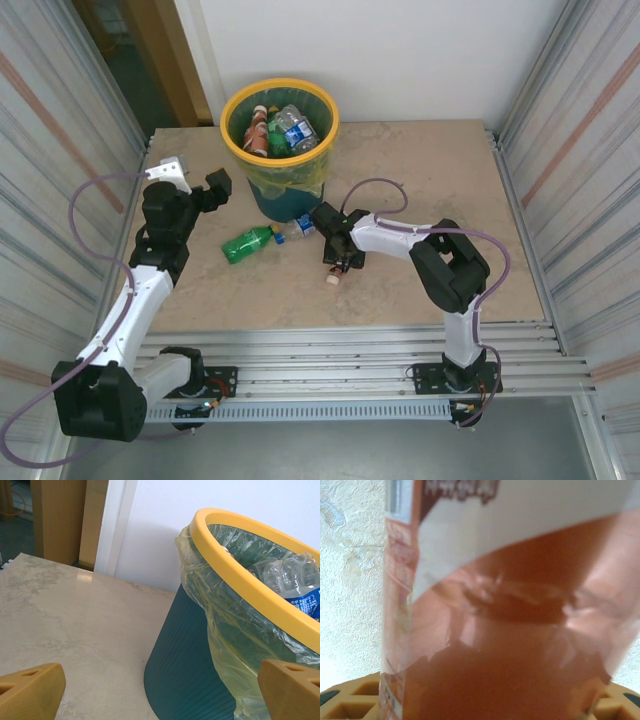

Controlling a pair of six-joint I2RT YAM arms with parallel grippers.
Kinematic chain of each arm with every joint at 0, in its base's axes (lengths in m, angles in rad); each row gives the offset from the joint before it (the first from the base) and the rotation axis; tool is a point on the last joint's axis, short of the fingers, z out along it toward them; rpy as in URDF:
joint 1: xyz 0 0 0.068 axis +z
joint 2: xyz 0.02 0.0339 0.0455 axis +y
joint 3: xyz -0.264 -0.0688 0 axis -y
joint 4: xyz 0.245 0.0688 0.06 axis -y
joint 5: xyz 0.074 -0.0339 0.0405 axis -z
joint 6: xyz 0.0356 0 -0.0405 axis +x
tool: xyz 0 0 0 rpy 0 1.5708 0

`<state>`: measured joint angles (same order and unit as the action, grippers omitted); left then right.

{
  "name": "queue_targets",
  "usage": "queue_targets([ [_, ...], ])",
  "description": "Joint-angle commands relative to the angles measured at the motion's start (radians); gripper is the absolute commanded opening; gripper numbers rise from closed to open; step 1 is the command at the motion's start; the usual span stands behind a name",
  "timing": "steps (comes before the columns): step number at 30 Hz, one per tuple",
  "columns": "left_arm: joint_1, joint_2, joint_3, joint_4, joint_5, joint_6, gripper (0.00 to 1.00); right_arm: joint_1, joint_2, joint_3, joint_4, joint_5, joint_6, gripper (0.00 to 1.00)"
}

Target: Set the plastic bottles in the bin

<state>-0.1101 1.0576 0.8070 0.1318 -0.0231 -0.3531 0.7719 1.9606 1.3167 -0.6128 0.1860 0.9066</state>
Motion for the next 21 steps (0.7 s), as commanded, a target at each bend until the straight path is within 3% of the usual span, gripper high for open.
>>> queue_targets([
  [1, 0.009, 0.005, 0.001, 0.032, 0.008, -0.016, 0.99, 0.007, -0.044, -0.021, -0.005, 0.01, -0.01, 0.43],
  [13, 0.01, -0.013, 0.042, 0.0, 0.076, -0.024, 0.99, 0.026, -0.223, -0.105, 0.133, 0.072, -0.129, 0.09],
  [21, 0.009, -0.022, 0.12, -0.035, 0.291, -0.053, 0.99, 0.094, -0.453, -0.208, 0.377, 0.153, -0.333, 0.03],
])
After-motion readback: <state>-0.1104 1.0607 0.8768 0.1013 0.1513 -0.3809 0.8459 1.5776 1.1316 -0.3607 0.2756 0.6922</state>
